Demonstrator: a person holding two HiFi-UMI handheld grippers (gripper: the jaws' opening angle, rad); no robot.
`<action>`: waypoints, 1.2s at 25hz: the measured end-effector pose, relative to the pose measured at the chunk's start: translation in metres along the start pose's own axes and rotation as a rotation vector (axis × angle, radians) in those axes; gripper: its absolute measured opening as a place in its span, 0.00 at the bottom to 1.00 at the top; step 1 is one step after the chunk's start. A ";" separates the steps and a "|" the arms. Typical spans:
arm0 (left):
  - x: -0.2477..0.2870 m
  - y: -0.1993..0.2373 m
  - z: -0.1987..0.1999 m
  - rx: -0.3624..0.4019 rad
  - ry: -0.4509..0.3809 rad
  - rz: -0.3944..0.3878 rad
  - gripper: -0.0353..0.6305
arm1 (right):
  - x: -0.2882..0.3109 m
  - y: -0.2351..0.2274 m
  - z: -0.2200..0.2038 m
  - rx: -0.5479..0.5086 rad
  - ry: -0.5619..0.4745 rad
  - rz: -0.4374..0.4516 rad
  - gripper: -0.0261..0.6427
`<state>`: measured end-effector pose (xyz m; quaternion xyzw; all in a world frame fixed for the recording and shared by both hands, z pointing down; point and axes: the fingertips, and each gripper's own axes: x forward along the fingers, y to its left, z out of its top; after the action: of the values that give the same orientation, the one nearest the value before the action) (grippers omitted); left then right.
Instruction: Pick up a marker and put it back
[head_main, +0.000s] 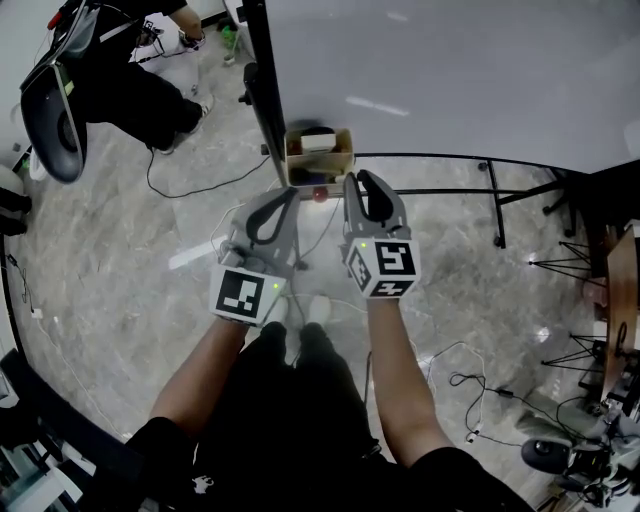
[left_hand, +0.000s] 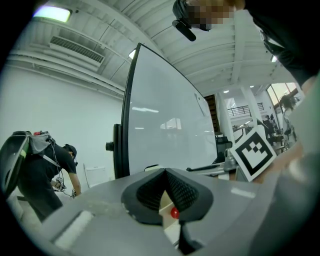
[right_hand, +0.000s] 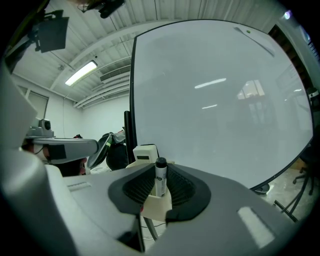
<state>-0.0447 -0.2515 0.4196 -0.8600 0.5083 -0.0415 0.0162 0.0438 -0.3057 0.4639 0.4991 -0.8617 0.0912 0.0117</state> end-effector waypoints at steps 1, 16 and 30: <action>-0.001 0.001 0.002 0.002 -0.004 0.002 0.06 | 0.000 0.001 0.002 -0.003 -0.004 0.001 0.15; -0.019 0.004 0.030 0.021 -0.056 -0.004 0.06 | -0.016 0.022 0.052 -0.094 -0.083 0.009 0.15; -0.037 0.007 0.040 0.009 -0.077 -0.026 0.06 | -0.049 0.047 0.088 -0.138 -0.145 0.018 0.15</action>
<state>-0.0652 -0.2229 0.3769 -0.8674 0.4959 -0.0109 0.0389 0.0341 -0.2552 0.3647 0.4946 -0.8689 -0.0045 -0.0174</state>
